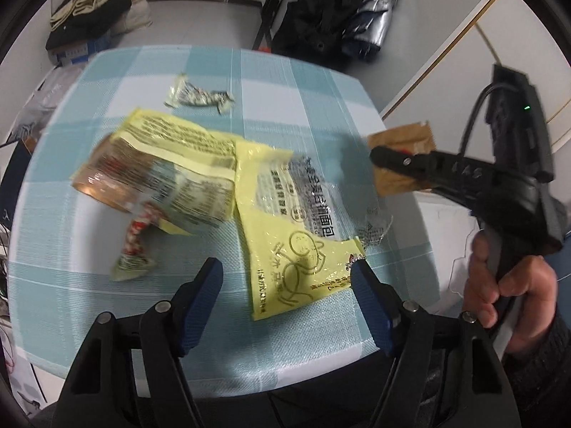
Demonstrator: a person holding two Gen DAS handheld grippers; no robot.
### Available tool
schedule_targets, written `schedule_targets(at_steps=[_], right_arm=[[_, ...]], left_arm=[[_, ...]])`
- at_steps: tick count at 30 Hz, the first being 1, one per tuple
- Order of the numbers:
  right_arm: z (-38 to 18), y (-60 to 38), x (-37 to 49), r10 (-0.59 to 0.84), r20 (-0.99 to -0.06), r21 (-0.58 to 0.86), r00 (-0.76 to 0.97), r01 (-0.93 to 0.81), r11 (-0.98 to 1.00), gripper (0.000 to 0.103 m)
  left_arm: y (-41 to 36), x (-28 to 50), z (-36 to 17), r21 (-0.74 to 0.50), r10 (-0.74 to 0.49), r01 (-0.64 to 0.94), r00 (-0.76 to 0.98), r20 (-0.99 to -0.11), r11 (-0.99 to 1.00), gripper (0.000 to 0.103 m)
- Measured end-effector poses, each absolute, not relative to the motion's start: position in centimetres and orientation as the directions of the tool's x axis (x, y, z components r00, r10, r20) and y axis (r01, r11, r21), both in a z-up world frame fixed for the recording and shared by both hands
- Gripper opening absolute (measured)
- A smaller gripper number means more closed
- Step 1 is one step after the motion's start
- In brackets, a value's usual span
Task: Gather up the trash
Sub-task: 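Lift the brown packet with the right gripper while the left gripper grasps a yellow wrapper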
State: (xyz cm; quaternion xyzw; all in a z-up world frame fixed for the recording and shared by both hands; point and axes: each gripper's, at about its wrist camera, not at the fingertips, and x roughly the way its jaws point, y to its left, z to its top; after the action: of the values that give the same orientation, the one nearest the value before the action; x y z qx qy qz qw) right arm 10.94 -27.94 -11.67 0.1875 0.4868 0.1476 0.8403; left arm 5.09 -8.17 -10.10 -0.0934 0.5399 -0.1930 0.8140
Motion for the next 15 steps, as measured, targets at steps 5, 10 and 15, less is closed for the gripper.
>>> schedule_targets(at_steps=[5, 10, 15], right_arm=[[-12.0, -28.8, 11.2, 0.445, -0.754, 0.492, 0.484, -0.033, 0.87, 0.003], [-12.2, -29.3, 11.3, 0.454, -0.748, 0.515, 0.484, -0.008, 0.857, 0.003], [-12.2, -29.9, 11.2, 0.458, -0.739, 0.527, 0.495, 0.0, 0.85, 0.003]], left_arm=[[-8.8, 5.4, -11.2, -0.34, -0.38, 0.175, 0.329, -0.864, 0.924, 0.067], [-9.6, 5.7, -11.9, -0.267, -0.305, 0.153, 0.35, -0.886, 0.951, 0.065], [-11.0, 5.7, -12.0, -0.164, -0.223, 0.181, 0.379, -0.898, 0.97, 0.047]])
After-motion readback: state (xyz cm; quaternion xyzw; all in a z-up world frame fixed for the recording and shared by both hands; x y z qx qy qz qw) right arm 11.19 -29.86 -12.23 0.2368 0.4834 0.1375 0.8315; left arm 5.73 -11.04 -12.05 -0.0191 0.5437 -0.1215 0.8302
